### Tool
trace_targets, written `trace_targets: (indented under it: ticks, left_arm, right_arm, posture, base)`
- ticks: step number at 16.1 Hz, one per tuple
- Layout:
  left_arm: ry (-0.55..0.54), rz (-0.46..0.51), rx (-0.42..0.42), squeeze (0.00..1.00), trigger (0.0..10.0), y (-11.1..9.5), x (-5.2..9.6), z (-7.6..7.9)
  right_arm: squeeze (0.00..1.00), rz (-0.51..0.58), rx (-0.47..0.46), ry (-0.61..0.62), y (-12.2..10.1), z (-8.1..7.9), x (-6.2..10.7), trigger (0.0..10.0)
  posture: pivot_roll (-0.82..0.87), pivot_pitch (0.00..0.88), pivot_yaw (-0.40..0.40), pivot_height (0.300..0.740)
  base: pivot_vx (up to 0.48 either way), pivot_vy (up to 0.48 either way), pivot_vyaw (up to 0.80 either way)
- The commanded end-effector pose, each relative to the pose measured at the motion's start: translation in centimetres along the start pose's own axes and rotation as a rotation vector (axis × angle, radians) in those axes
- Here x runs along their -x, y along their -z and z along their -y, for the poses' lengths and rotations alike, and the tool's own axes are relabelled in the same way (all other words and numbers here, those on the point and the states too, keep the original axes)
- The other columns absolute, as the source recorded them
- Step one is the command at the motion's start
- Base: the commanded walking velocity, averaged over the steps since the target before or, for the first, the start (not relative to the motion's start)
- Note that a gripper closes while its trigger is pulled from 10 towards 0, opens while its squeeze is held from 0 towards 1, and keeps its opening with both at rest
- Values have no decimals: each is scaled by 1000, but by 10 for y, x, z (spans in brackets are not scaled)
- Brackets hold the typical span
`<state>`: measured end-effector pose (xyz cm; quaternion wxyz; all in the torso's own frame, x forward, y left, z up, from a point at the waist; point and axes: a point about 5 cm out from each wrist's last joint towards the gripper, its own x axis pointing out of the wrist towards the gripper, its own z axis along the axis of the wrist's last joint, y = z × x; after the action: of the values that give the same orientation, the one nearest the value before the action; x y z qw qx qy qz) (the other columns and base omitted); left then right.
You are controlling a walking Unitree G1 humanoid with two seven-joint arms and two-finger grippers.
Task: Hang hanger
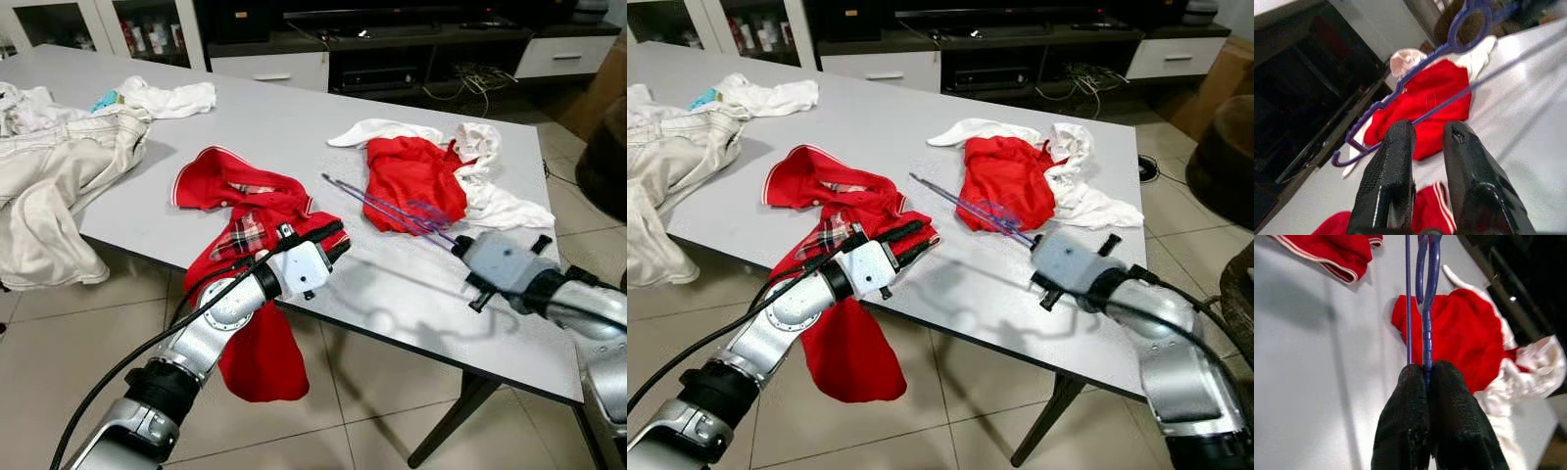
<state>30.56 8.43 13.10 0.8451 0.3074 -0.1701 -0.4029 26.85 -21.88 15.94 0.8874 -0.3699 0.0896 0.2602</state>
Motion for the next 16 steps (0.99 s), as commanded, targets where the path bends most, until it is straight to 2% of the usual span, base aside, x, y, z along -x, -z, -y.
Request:
trace_targets:
  ticks: [1,2,3,4,5,7,8,11,13,16]
  left_arm:
    - [-17,29,11,0,10000,-5,0,-3]
    - [-38,37,31,0,10000,-6,0,-4]
    - [-46,40,41,0,10000,-7,0,-5]
    - [-74,42,79,0,10000,-7,0,-5]
    - [-98,40,108,0,10000,-6,0,-5]
    - [-131,32,142,0,10000,-4,0,-6]
    - [-190,19,190,0,10000,-2,0,-11]
    - [-308,-22,285,0,10000,5,1,-19]
    - [-382,-85,367,0,10000,14,3,-19]
    - [-392,-97,387,0,10000,16,4,-18]
  right_arm:
    - [0,39,-65,-4,-8,5,2,0]
    - [0,41,-155,-10,-8,5,1,0]
    - [0,41,-191,-14,-8,5,1,0]
    - [0,47,-276,-15,-8,6,0,1137]
    - [0,54,-327,-9,-9,7,0,1490]
    - [0,63,-390,7,-10,10,-1,3843]
    - [0,74,-464,14,-12,13,-1,10000]
    - [0,85,-569,27,-16,14,-3,10000]
    - [0,101,-628,48,-22,13,-6,10000]
    - [0,103,-633,45,-25,11,-7,10000]
  posture:
    - [-136,0,31,740]
    - [-136,0,31,740]
    - [-136,0,31,740]
    - [-127,0,23,740]
    - [-127,0,23,740]
    - [-126,0,22,740]
    - [-127,0,21,740]
    - [-127,0,20,740]
    - [-128,0,21,740]
    - [-128,0,21,740]
  base:
    - [0,0,0]
    - [0,0,0]
    - [0,0,0]
    - [0,0,0]
    - [0,0,0]
    - [0,0,0]
    - [0,0,0]
    - [0,0,0]
    - [0,0,0]
    - [0,0,0]
